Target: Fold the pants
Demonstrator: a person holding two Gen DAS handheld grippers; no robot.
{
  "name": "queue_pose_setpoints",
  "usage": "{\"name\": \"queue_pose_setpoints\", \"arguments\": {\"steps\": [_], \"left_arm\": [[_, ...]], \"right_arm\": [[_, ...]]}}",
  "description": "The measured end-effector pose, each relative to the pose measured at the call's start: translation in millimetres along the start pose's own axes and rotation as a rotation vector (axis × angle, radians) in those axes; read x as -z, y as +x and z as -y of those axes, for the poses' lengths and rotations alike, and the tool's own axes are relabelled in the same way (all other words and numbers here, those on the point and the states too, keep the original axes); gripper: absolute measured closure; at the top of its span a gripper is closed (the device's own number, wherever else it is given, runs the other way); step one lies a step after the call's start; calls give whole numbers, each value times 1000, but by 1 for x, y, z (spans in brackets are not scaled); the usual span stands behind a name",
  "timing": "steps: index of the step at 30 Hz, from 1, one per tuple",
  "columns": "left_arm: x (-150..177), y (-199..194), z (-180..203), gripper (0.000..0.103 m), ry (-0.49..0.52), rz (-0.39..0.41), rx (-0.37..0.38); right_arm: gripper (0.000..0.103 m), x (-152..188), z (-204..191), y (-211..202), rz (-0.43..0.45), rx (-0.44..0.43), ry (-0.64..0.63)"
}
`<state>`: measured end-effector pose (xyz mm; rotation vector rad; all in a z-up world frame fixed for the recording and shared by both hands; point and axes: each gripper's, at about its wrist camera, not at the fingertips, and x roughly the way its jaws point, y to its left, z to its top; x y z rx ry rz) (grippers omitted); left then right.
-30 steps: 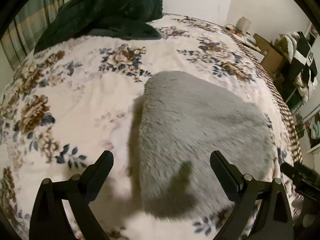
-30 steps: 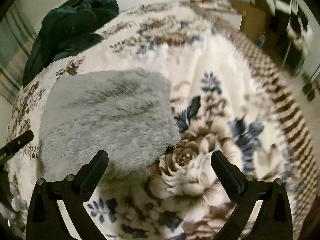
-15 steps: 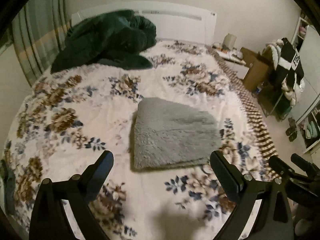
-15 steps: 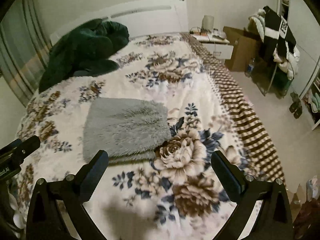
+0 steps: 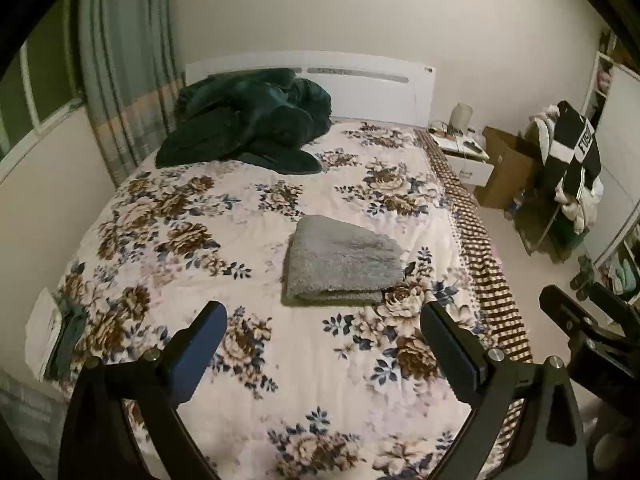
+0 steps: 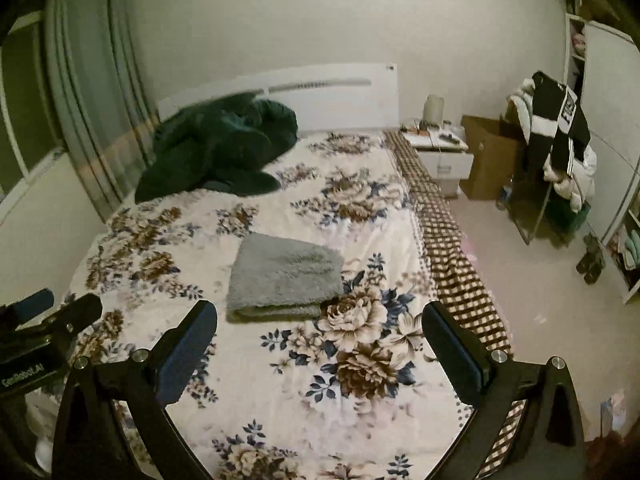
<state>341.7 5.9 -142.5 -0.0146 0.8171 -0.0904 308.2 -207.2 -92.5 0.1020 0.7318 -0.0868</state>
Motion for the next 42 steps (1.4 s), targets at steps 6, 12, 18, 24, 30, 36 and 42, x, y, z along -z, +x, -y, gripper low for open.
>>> {"name": "queue_pose_setpoints", "arguments": {"steps": [6, 12, 18, 24, 30, 36, 42], "left_arm": [[5, -53, 7, 4, -13, 40, -30], [11, -72, 8, 4, 3, 64, -33], [20, -73, 8, 1, 14, 64, -47], [29, -78, 10, 1, 32, 69, -62], [31, -81, 11, 1, 41, 68, -67], [32, -82, 9, 1, 43, 70, -65], [32, -83, 7, 1, 42, 72, -70]], "right_arm": [[0, 3, 4, -62, -15, -15, -24], [0, 10, 3, -107, -8, -10, -51], [0, 14, 3, -128, 17, 14, -46], [0, 13, 4, -132, 22, 17, -41], [0, 12, 3, -136, 22, 8, -45], [0, 10, 0, -139, 17, -2, -52], [0, 10, -5, -142, 21, -4, -67]]}}
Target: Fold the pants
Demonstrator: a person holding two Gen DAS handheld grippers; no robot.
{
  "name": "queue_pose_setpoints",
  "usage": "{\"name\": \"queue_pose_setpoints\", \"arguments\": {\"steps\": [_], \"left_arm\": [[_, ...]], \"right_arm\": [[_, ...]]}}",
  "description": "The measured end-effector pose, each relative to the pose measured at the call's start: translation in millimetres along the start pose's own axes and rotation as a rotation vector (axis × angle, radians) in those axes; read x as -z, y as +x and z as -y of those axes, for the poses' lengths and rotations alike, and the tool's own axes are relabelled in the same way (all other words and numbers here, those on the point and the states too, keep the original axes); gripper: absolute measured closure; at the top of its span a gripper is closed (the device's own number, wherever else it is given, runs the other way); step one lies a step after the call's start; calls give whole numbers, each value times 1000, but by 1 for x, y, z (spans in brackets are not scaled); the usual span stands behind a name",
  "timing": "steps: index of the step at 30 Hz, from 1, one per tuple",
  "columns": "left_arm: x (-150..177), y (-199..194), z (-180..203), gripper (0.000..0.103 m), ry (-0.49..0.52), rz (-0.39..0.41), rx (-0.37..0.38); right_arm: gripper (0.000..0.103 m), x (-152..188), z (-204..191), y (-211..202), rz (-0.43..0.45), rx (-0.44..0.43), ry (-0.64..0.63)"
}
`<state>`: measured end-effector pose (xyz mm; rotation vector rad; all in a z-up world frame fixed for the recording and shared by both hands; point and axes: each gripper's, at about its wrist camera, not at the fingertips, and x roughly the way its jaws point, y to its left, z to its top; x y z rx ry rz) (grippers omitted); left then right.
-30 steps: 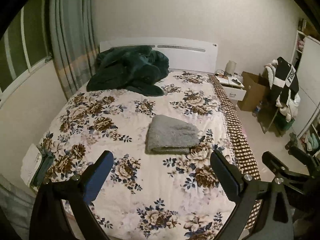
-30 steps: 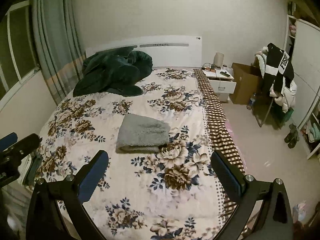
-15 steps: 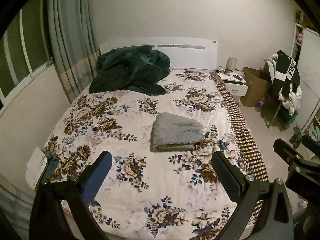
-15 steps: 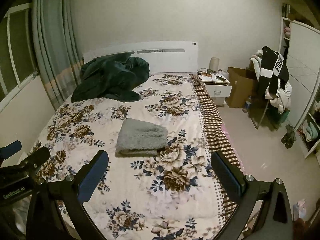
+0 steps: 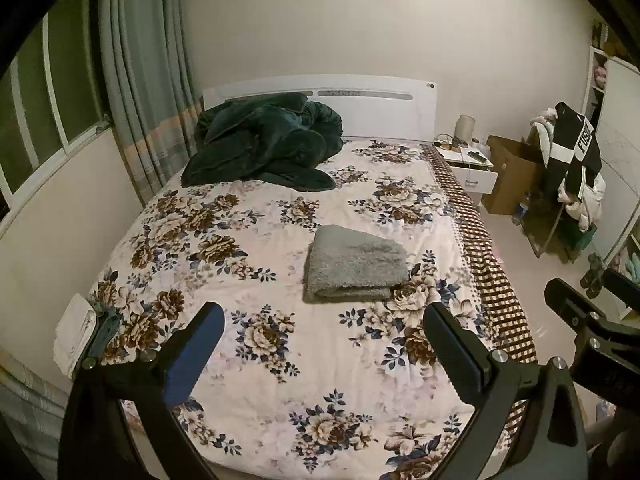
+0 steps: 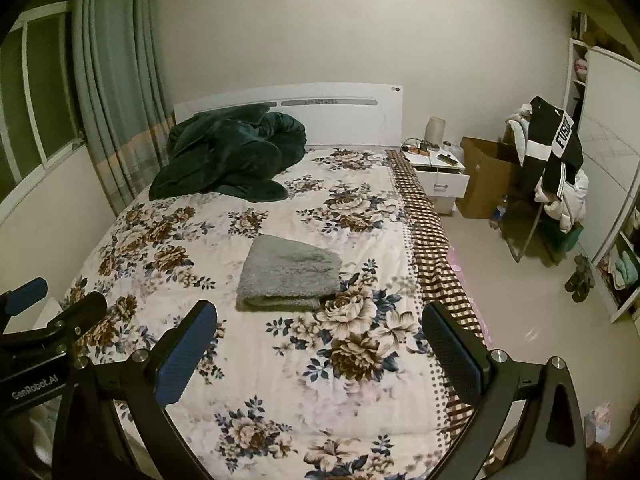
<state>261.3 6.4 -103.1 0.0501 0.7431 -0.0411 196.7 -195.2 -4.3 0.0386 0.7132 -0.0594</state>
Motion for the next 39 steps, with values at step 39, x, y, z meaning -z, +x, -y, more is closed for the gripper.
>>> {"name": "queue_pose_setpoints", "arguments": {"steps": [39], "left_arm": [[-2, -16, -6, 1, -11, 29, -39]], "right_arm": [[0, -1, -13, 6, -7, -22, 9]]}}
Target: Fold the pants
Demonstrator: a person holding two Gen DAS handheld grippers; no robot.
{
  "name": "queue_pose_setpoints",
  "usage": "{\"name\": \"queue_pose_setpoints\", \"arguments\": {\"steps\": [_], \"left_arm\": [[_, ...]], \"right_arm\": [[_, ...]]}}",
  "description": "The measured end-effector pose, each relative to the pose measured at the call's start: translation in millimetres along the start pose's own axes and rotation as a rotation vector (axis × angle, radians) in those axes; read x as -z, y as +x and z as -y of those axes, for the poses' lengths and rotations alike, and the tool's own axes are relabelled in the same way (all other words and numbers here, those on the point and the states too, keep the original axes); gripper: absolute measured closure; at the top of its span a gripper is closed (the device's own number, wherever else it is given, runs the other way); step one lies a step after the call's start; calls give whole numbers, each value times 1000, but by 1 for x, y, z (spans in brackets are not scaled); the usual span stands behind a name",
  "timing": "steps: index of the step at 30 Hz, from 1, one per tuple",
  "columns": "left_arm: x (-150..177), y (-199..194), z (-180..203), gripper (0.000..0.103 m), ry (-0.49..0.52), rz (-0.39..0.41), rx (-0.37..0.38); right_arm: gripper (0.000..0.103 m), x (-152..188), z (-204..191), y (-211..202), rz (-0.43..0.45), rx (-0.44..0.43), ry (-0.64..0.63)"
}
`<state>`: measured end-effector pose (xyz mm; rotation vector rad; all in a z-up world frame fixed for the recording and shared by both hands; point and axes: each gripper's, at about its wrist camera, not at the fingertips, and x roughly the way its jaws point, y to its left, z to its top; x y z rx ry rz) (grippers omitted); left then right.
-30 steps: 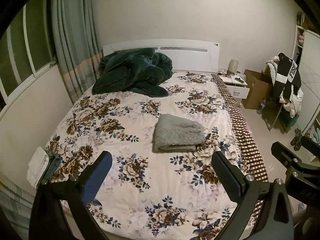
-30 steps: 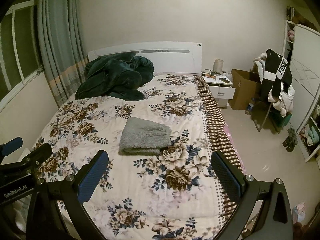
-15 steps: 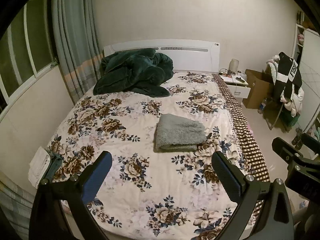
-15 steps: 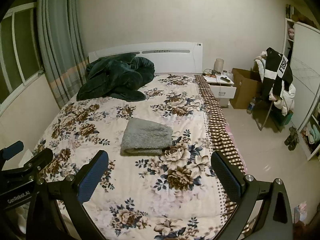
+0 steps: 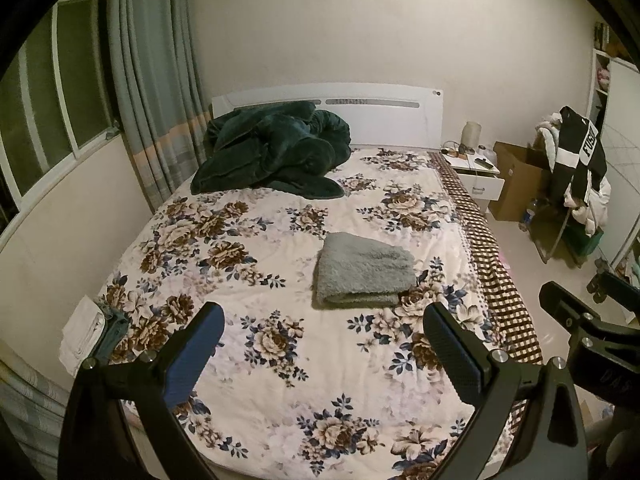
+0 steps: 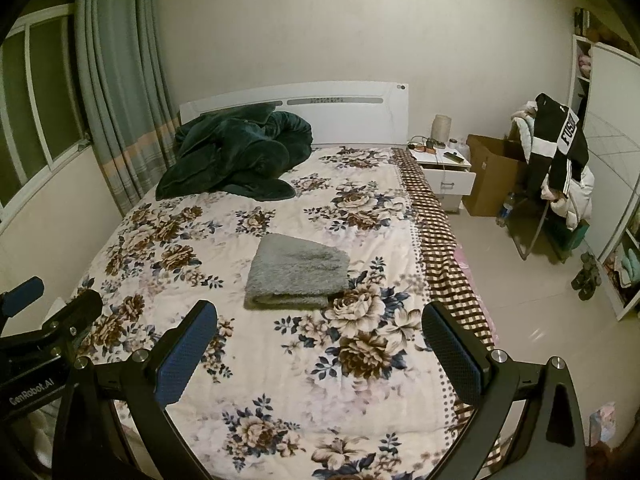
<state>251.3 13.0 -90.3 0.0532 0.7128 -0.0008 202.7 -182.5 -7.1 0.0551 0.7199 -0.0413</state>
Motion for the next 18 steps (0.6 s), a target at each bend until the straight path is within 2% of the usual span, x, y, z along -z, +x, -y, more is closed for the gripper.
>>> {"name": "queue_pose_setpoints", "arguments": {"steps": [18], "left_arm": [[2, -2, -6, 1, -7, 21, -20]], "right_arm": [[0, 4, -7, 3, -5, -5, 9]]}}
